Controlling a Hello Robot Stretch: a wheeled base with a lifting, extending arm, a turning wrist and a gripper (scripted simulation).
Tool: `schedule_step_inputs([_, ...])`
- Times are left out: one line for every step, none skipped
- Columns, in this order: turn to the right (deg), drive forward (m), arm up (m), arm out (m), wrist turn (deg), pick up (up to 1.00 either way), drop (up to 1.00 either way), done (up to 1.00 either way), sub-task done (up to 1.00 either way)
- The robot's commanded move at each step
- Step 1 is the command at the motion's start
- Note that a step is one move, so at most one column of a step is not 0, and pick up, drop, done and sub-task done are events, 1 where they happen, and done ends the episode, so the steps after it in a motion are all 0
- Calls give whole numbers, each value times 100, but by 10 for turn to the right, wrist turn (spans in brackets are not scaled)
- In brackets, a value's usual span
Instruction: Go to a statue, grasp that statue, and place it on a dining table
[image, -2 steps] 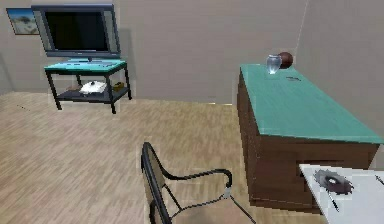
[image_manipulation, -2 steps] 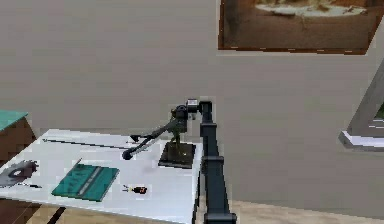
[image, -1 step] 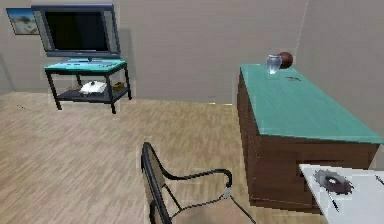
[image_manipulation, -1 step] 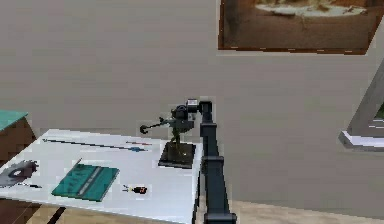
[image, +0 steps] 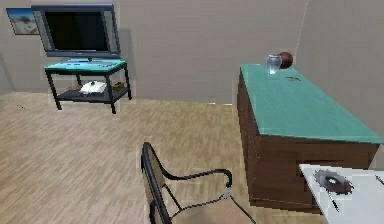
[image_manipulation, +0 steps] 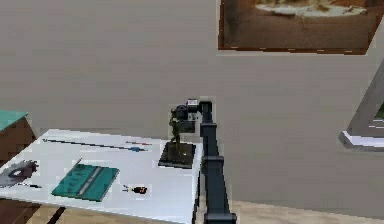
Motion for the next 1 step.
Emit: schedule_step_inputs([0, 0, 0, 0, 90, 0, 0, 0, 0])
